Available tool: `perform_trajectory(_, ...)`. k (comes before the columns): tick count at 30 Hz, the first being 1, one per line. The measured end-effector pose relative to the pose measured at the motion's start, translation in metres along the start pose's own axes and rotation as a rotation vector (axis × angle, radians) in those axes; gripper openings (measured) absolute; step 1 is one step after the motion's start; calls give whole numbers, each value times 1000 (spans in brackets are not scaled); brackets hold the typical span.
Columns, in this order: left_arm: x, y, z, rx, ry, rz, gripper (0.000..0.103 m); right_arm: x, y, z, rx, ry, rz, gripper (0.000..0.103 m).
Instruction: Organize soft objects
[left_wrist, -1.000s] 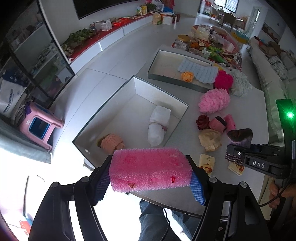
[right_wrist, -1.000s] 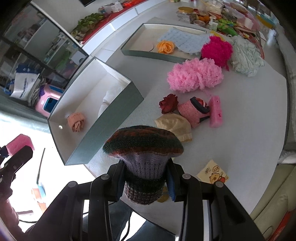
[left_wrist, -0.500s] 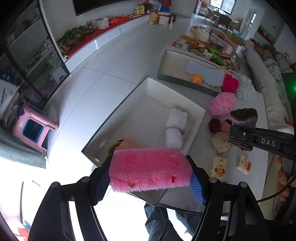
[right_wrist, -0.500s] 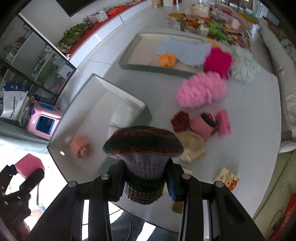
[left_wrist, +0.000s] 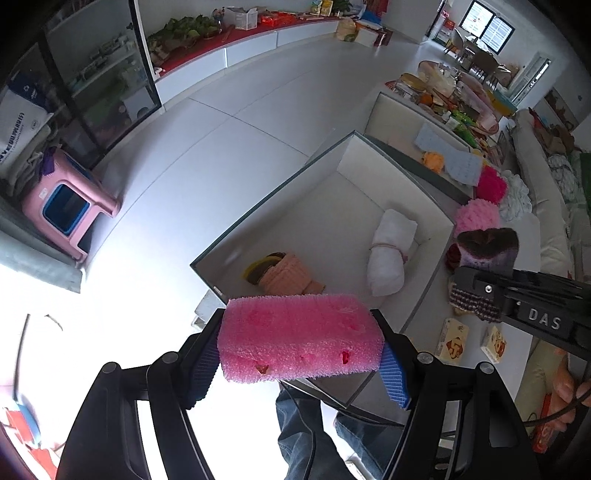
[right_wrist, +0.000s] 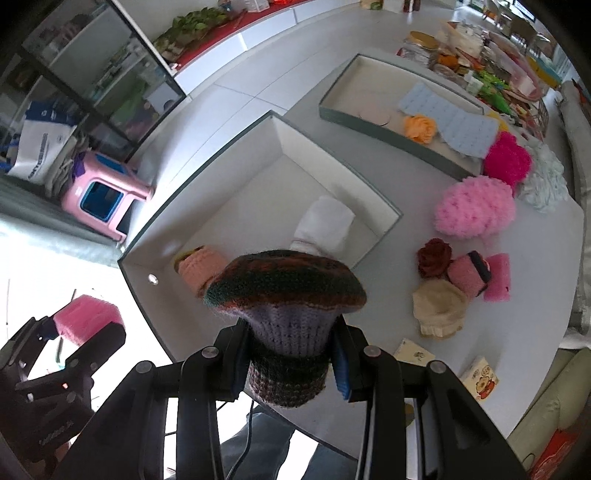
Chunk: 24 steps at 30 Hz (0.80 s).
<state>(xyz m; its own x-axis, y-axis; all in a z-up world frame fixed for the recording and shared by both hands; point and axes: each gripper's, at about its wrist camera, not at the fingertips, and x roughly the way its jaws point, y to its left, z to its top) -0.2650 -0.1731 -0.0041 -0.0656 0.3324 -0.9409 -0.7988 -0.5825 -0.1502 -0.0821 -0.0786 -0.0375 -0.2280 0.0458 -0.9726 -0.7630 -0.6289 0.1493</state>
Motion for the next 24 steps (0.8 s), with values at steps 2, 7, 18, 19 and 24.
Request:
perform_trajectory(2,2,2,0,-2,-3,-10,75,-2,3,0,-7,-7,-15,40)
perform_trajectory(7,13,10,2,-14,18,-21,75,-8,-10,2,34,-29,-39,40)
perform_trajectory(18,47,-10,17,43,91,-25,75,-11,-35,8,122,-30,-54,41)
perform_trajectory(19,49,-11,19,43,93,-25,75,-9,-33,10,123,-25,-47,41)
perform_trajectory(24,64,-13,39,36,105,-8,75,3,-20,21,102,-10,-21,41)
